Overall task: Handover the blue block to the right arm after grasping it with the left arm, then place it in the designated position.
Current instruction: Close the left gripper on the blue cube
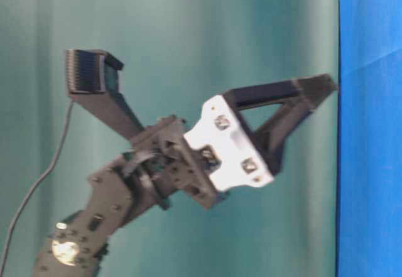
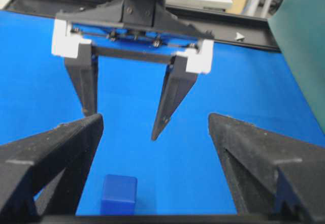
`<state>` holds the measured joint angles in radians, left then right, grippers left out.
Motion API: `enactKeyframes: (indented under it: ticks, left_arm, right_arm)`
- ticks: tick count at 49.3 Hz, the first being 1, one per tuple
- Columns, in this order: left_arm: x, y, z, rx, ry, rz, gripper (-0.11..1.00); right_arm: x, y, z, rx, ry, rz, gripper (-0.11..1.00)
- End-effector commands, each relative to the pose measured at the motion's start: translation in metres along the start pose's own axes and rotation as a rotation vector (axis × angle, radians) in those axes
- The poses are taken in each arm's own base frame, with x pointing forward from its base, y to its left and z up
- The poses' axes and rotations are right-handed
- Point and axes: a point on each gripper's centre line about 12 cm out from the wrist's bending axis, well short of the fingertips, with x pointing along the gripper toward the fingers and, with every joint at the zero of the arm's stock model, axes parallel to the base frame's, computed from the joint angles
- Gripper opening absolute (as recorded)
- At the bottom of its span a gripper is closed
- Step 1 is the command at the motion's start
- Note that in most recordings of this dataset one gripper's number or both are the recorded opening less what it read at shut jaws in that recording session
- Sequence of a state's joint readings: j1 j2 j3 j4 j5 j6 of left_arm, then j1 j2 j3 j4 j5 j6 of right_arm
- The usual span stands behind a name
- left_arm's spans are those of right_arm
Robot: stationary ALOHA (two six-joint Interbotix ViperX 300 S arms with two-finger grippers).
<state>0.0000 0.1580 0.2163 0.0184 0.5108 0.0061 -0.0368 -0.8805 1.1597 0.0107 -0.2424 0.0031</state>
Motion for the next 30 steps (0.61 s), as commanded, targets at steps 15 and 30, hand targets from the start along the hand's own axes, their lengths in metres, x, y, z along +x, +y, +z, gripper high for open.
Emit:
enactKeyframes:
  ticks: [15,30]
  left_arm:
    - [0.038,-0.002,-0.013,-0.003,-0.028,-0.002,0.92]
    - [0.073,-0.002,-0.036,-0.002,0.032,-0.003,0.92]
  right_arm:
    - [0.004,-0.001,0.006,0.003,-0.014,-0.005,0.95]
    - [0.005,-0.001,0.004,0.003,-0.006,-0.005,0.95]
